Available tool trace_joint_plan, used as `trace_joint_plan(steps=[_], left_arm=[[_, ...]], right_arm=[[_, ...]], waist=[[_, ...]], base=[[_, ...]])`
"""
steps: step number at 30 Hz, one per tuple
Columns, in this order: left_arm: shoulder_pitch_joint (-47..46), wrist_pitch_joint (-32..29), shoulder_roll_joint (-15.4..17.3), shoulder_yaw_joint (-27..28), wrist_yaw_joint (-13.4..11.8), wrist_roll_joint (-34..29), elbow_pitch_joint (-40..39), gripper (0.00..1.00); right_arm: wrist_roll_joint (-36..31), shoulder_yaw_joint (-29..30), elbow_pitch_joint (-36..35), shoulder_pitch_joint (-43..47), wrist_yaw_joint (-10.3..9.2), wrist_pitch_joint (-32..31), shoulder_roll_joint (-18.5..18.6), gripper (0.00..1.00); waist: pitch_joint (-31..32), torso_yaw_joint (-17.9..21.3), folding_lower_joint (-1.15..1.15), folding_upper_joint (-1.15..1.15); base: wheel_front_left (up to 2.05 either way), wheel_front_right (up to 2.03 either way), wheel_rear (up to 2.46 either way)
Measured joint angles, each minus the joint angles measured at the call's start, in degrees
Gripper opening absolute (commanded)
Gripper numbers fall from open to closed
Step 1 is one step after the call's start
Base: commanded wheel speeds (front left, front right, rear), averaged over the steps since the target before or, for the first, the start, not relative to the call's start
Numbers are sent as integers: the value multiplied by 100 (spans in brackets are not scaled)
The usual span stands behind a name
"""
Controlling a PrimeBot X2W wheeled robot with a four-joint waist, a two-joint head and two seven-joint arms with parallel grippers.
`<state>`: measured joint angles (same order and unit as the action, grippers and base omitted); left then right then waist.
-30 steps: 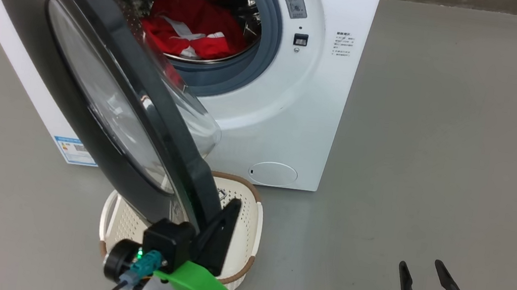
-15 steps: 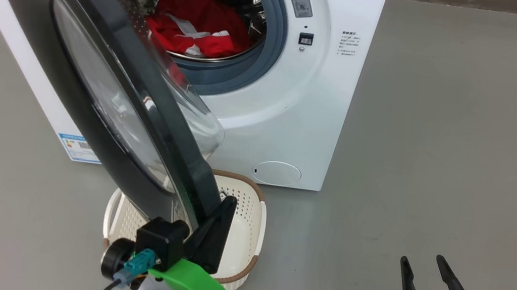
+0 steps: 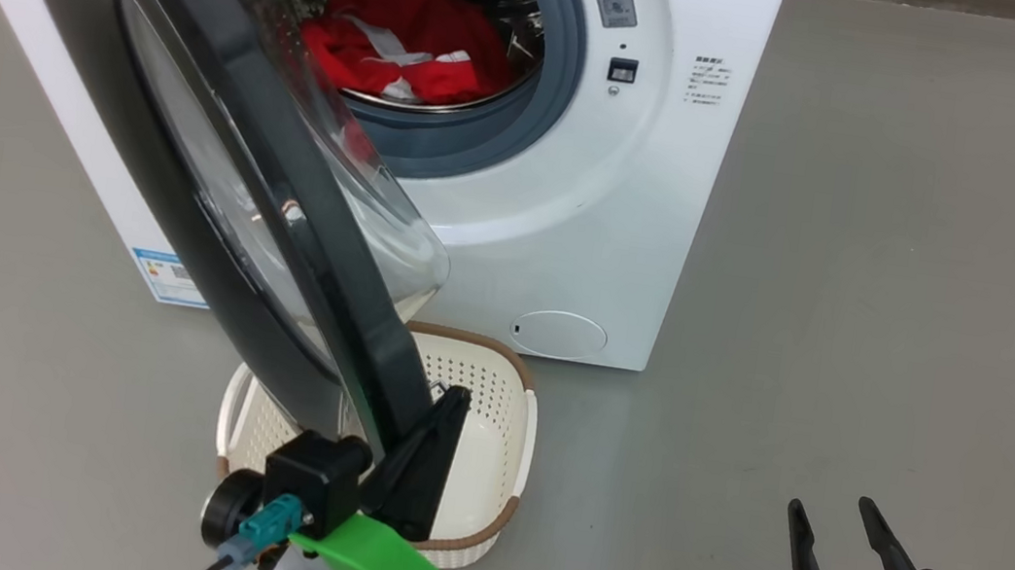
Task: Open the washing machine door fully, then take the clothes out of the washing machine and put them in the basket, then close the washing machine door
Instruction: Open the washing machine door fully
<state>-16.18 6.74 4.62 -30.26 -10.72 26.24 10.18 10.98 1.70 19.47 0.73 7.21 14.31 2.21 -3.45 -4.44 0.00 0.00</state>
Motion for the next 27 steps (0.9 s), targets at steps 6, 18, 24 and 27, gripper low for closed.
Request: trace_joint_plan(steps=[6,18,24,27], left_arm=[[121,-1,45,1,-111,0,-109,0],[446,-1,350,212,-404,7,-352,0],[604,0,436,267,-535,7,-539,0],[687,0,489,300,-586,5,-621,0]], right_arm=[[1,5,7,-8,0,0,0,100],[0,11,25,-102,0,0,1,100],[0,34,38,-102,0,0,2,100],[0,34,48,-102,0,0,2,100]], waist=[[-2,-84,0,0],[-3,-322,0,0],[1,-485,0,0],[4,-543,0,0]], base=[[0,0,0],[0,0,0],[0,0,0],[0,0,0]])
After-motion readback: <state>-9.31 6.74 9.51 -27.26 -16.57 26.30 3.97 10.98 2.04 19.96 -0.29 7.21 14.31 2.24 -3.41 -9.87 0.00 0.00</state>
